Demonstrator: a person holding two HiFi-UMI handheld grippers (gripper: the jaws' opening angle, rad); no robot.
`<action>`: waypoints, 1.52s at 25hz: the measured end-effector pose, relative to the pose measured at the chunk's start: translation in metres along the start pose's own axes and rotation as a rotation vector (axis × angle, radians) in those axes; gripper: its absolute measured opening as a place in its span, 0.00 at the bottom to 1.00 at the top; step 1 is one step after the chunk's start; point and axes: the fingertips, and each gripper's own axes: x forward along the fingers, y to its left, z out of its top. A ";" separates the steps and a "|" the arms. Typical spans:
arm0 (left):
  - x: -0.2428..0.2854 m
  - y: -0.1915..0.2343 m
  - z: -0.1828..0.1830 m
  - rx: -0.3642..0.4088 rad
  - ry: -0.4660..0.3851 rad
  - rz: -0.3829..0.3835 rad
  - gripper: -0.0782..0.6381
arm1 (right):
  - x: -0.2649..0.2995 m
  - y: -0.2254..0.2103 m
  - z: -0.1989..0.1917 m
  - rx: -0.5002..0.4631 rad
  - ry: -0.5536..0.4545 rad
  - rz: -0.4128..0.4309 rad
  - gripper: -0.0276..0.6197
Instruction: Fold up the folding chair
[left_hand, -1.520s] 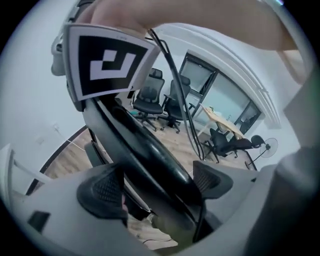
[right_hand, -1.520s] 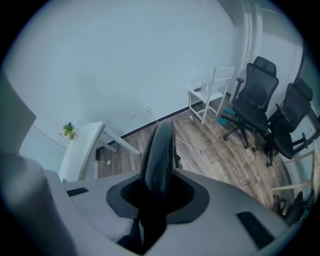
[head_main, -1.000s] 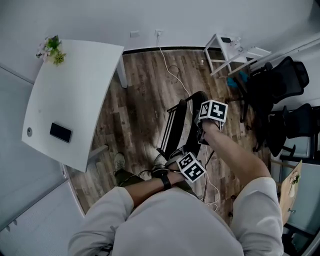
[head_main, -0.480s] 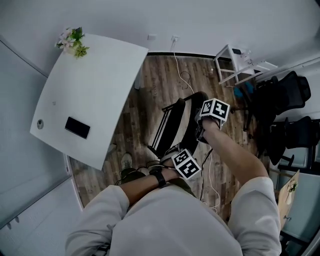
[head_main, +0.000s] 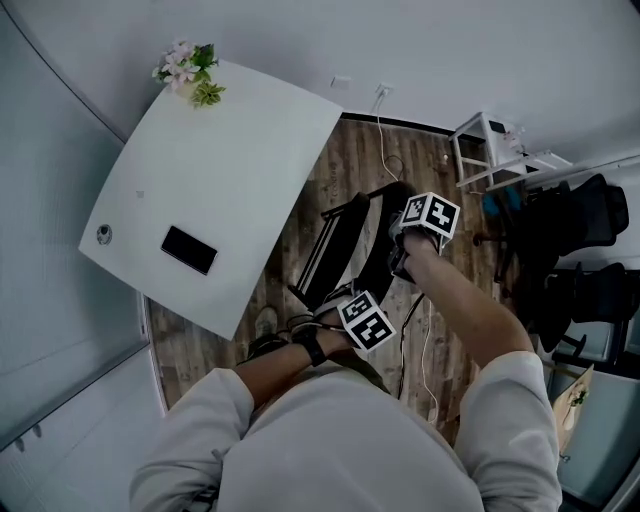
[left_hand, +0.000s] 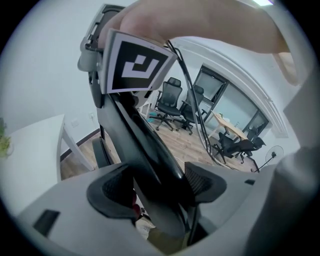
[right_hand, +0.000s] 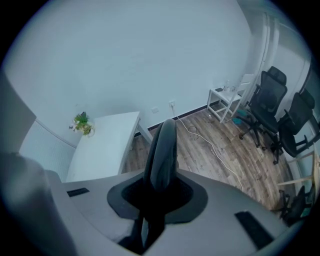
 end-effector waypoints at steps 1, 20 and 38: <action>-0.004 0.006 -0.004 -0.001 -0.001 0.002 0.56 | 0.003 0.008 0.000 0.000 0.002 0.002 0.16; -0.069 0.125 -0.044 -0.079 -0.070 -0.040 0.55 | 0.057 0.140 0.031 -0.044 -0.014 0.019 0.20; -0.124 0.202 -0.098 -0.219 -0.187 -0.012 0.57 | 0.062 0.239 0.028 -0.098 -0.029 0.396 0.40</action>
